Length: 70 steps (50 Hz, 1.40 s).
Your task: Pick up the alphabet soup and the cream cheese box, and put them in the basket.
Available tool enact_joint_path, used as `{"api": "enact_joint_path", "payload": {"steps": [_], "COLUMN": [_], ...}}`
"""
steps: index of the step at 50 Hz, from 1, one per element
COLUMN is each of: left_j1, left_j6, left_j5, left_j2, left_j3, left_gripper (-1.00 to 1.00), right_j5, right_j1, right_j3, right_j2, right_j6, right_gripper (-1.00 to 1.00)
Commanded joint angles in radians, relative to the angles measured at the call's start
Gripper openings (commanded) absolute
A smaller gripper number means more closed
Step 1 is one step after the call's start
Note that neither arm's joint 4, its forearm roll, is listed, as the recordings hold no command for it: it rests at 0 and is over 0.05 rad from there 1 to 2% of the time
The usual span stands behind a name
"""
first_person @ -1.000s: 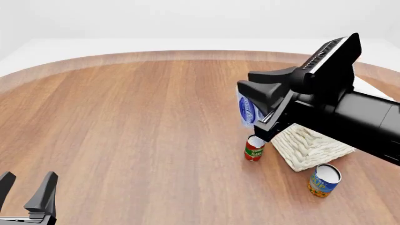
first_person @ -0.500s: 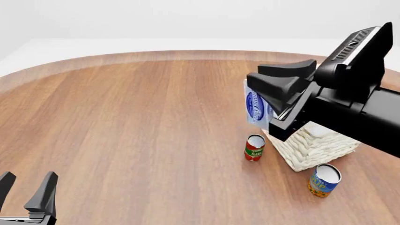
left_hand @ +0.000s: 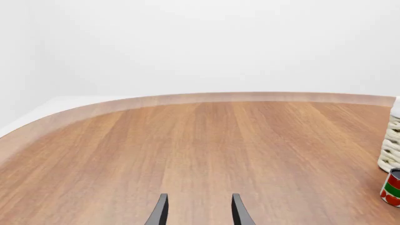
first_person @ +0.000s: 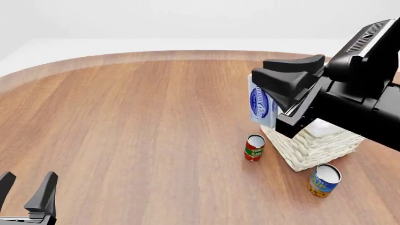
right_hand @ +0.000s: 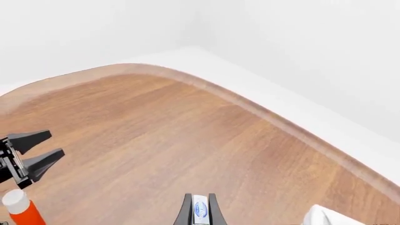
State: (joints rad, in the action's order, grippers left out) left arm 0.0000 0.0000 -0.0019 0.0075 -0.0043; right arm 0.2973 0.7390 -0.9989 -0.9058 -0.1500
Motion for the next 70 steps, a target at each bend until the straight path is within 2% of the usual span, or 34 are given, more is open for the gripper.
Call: {"api": "enact_joint_path", "payload": {"steps": [1,20,45,70], "left_j1": [0.000,0.000,0.000,0.000], "left_j6": [0.000,0.000,0.000,0.000], "left_j5": [0.000,0.000,0.000,0.000], "left_j2": [0.000,0.000,0.000,0.000], "left_j3": [0.000,0.000,0.000,0.000], "left_gripper": [1.00,1.00,1.00,1.00], "right_j5": [0.031,0.105,0.229,0.245], "right_j1": [-0.007,-0.037,-0.101,-0.209], "right_j3": [-0.033,-0.073,-0.215,-0.209], "right_j2": [0.029,0.060,0.075,0.064], "right_j6": [0.031,0.039,-0.006,-0.005], "right_gripper": [-1.00,-1.00,-1.00,-1.00]}}
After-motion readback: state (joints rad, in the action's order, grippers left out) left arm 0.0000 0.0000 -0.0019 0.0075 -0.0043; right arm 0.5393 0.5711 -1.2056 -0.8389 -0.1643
